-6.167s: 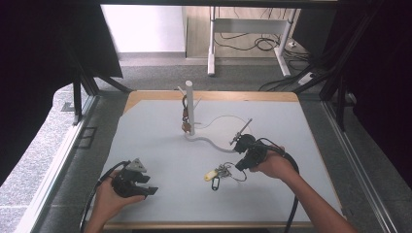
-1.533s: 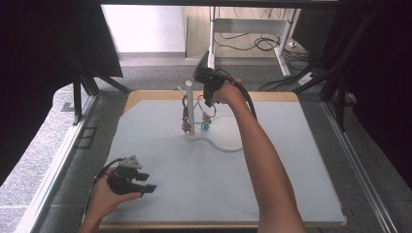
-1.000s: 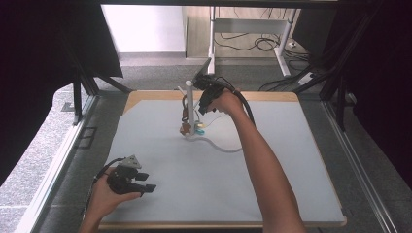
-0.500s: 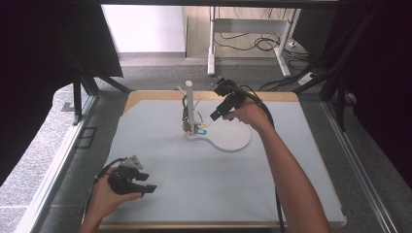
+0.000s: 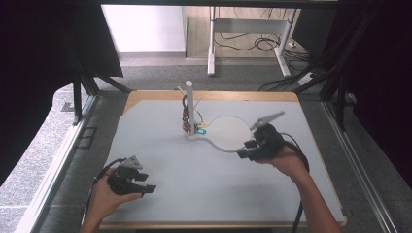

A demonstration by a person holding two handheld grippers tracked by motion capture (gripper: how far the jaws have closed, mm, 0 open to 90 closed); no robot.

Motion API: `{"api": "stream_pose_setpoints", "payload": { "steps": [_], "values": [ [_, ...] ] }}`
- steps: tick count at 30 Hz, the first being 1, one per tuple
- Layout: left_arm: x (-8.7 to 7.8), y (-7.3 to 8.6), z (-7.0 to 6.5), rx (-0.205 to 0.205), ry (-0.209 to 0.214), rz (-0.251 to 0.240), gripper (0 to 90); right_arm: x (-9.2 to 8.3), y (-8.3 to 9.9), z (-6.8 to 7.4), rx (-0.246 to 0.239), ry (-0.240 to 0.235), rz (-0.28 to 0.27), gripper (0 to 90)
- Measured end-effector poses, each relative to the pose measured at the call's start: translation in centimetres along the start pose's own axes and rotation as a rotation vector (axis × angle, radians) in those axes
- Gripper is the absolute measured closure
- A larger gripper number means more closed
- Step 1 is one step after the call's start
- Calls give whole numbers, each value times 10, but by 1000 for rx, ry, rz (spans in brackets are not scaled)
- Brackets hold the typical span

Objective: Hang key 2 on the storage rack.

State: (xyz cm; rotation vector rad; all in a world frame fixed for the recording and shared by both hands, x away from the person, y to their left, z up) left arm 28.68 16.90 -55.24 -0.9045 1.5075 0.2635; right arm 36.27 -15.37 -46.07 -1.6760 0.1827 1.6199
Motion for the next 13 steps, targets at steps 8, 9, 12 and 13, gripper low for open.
{"api": "stream_pose_setpoints", "payload": {
  "steps": [8, 9, 12, 13],
  "values": [
    [2, 0, 1, -1, -8, 19, 425, 19, 68, 6, 65, -3, -96, 485],
    [1, 0, 0, 1, -9, 21, 424, 21, 70, 6, 65, 3, -92, 481],
    [1, -2, -1, 8, -9, 16, 422, 20, 73, 6, 61, 44, -74, 455],
    [0, -2, -1, 7, -12, 16, 421, 18, 72, 6, 67, 44, -96, 453]
  ]
}}
Point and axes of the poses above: each handheld gripper's, and its own axes: x roughly forward along the jaws, y roughly out of its underside, z roughly to its left, the point moved 10 cm from there along x, roughly forward along the jaws, and after that the axes turned 13 degrees about z, right-handed, at the moved point
